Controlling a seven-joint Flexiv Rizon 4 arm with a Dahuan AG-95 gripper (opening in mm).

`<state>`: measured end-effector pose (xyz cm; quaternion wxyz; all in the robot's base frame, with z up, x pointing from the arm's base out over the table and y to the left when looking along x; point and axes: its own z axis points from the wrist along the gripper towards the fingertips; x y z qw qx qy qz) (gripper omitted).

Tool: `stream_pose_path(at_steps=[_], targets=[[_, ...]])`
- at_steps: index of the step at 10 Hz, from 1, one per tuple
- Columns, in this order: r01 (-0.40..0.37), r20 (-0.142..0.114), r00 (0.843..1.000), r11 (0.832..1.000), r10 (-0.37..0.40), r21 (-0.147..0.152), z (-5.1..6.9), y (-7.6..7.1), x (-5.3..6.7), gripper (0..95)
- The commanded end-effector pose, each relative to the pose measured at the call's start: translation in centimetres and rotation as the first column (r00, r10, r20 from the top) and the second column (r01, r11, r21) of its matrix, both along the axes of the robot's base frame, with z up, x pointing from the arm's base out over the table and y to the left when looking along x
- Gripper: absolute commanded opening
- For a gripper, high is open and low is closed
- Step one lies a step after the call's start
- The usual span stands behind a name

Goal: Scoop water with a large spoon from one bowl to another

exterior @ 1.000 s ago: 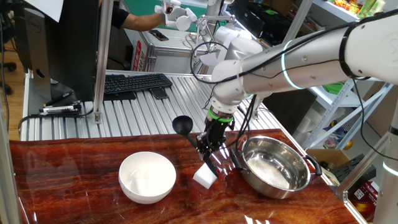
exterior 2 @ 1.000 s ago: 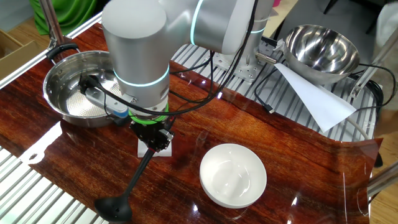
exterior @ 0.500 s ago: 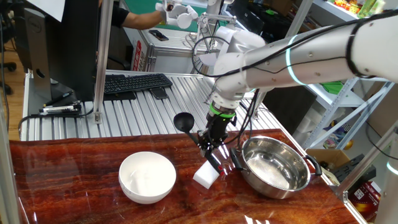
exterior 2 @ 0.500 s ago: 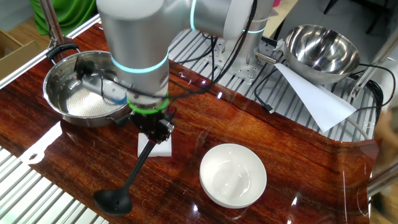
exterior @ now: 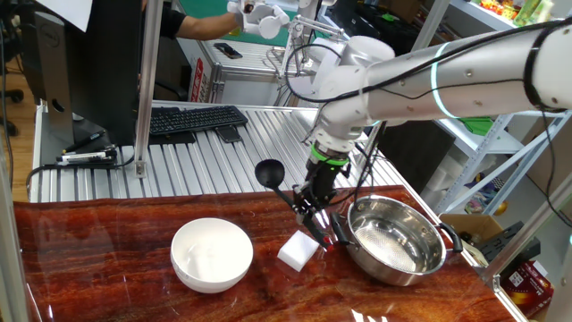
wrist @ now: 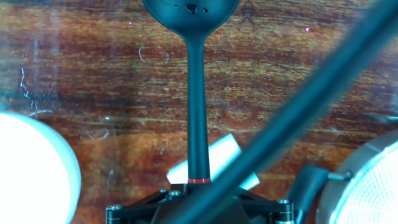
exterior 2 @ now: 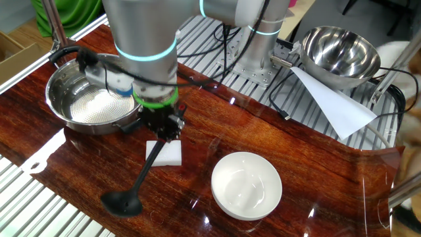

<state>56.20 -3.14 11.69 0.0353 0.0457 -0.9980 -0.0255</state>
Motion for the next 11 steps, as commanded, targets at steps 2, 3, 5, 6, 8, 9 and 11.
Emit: stream_pose_path(at_steps=[2,3,5,6,8,9,11], targets=[[0.013,-0.018,1.000,1.000,-0.013,-0.007,1.6,0.2,-1.0,0.0],[0.008,-0.016,1.000,1.000,-0.008,-0.002,2.3,0.5,-1.4,0.0],[-0.005,-0.001,1.000,1.000,0.005,0.016,2.8,0.8,-2.1,0.0],[0.000,-0.009,1.000,0.999,0.001,0.034,2.9,0.8,-2.3,0.0],[-0.014,-0.017,1.000,0.999,0.015,0.042,3.4,0.5,-2.1,0.0],[-0.024,-0.016,1.000,0.999,0.024,0.044,3.6,0.1,-1.7,0.0],[-0.019,-0.006,1.000,0.999,0.019,0.041,3.7,0.0,-1.7,0.0]])
